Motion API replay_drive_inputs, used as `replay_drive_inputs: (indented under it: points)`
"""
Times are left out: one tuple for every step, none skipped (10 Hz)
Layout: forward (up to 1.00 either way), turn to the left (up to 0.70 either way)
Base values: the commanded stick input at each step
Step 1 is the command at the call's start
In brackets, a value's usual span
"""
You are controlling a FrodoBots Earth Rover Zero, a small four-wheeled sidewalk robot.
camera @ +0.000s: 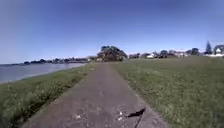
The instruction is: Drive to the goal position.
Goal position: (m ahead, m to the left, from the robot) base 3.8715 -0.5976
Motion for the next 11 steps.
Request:
replay_drive_inputs:
  points:
    - [0.70, 0.00]
    - [0.70, 0.00]
    - [0.70, 0.00]
    - [0.70, 0.00]
    - [0.70, 0.00]
    - [0.70, 0.00]
    - [0.70, 0.27]
    - [0.70, 0.21]
    - [0.70, 0.01]
    - [0.70, 0.00]
    - [0.70, 0.00]
